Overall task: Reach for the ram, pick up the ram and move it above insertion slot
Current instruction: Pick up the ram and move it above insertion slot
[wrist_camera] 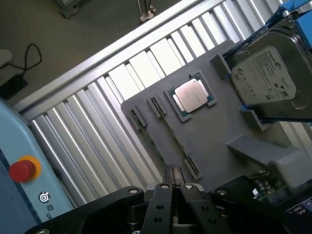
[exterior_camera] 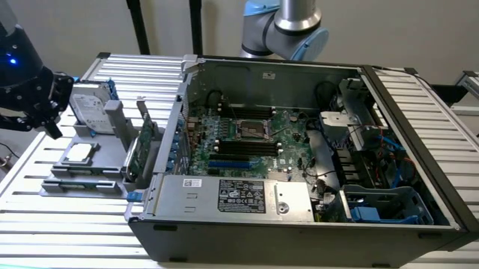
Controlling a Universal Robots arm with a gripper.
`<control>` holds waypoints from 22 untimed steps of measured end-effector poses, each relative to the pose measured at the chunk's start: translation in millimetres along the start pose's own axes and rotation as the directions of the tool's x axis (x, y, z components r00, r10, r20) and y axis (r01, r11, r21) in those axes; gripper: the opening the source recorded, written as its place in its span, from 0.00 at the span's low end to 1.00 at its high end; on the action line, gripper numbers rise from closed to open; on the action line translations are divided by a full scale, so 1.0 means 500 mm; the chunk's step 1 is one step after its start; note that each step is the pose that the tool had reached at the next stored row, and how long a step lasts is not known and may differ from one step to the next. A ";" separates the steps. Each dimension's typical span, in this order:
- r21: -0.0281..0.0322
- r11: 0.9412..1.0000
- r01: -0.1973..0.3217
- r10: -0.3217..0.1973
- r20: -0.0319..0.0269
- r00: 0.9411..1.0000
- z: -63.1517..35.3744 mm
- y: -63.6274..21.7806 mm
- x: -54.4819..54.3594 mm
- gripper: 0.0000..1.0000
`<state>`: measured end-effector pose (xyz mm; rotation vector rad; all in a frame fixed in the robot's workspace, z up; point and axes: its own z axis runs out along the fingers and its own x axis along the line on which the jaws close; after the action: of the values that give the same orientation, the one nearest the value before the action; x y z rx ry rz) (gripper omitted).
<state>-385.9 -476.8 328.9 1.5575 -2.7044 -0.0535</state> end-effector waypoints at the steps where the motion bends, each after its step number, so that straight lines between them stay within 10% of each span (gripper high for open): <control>1: 0.000 1.000 0.018 -0.018 -0.001 1.000 0.000 0.000 0.000 0.11; 10: 0.000 0.984 0.181 -0.181 -0.007 0.983 0.003 0.000 0.000 0.11; 22: 0.005 0.933 0.359 -0.359 -0.013 0.933 0.009 -0.001 0.000 0.11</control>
<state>-385.8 -476.9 324.4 2.0250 -2.3747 -0.0398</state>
